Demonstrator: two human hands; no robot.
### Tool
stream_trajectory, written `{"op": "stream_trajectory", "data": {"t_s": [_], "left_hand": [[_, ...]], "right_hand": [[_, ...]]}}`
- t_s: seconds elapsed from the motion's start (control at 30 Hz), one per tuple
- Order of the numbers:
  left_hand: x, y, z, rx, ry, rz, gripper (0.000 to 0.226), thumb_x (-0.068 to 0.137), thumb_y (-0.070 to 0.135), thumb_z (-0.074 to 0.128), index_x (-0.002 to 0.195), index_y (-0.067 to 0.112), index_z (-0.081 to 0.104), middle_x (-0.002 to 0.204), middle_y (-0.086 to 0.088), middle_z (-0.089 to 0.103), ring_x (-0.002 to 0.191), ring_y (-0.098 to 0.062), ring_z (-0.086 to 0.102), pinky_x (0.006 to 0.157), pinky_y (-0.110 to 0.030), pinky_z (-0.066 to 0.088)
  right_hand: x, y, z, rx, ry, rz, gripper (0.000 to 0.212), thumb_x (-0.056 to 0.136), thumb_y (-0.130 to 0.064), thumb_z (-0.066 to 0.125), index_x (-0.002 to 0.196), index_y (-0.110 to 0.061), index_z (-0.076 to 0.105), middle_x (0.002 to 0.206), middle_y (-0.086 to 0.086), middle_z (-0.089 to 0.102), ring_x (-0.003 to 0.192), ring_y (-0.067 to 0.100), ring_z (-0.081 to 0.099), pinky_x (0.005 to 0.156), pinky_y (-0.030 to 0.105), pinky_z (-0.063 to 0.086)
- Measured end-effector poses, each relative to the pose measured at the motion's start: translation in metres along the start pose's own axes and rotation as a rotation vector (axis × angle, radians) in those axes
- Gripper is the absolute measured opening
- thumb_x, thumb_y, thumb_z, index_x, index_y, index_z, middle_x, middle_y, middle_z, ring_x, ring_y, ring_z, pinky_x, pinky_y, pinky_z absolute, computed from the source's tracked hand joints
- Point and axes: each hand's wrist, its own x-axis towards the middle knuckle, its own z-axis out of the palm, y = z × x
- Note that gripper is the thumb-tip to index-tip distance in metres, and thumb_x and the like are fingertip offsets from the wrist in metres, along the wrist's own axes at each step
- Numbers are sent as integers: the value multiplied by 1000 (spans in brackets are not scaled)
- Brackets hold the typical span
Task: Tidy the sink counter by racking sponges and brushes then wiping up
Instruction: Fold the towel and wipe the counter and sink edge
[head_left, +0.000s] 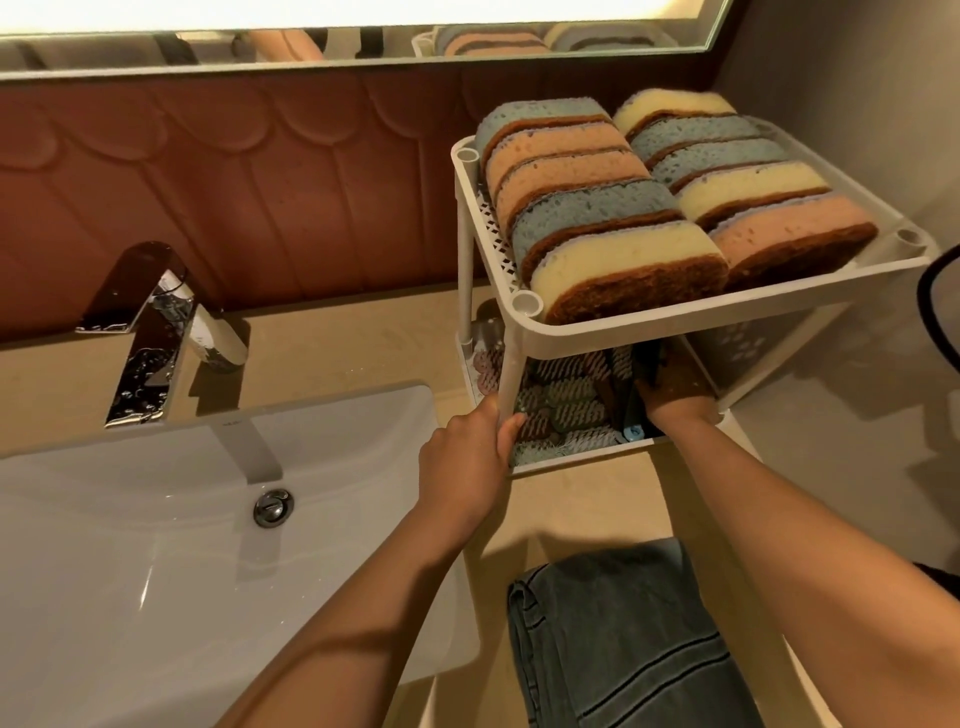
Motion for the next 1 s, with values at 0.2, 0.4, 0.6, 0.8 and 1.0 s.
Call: {"op": "stream_trajectory", "data": {"t_s": [0.2,0.4,0.6,0.8,1.0], "left_hand": [[-1,0,-3,-27,-4,-5,35,97,41,36,111,13,51,99,-8,66,89,-28,60,64,-29,34],[-11,-6,-4,-709,-172,-223,38,91,35,54,124,19,43,118,0,57,95,-10,55,79,-22,43],[-61,-13,24,-685,-42,-242,16,92,24,51,103,20,41,107,0,43,96,-16,46,82,-27,42],[-115,6,66,10,-308,474,40,79,39,44,107,14,57,113,-5,61,99,-20,59,83,-29,49],[-143,13,93,177,-427,368,63,83,51,32,125,11,57,127,-6,61,118,-19,58,93,-33,49]], "right_hand": [[-52,6,-8,84,169,-212,37,86,-21,60,122,-12,56,108,18,63,101,40,58,80,45,51],[-134,27,-14,244,109,-322,29,86,-13,59,115,-11,61,112,11,59,105,28,52,87,34,41],[-212,63,-4,104,20,-276,32,89,-18,57,121,-16,58,135,7,48,126,24,38,103,34,28],[-262,83,19,-79,49,-237,46,95,-31,45,139,-18,42,154,11,24,142,30,18,114,42,12],[-261,86,24,-277,57,-279,59,95,-47,13,141,-19,38,154,7,26,142,23,8,113,39,0]]}}
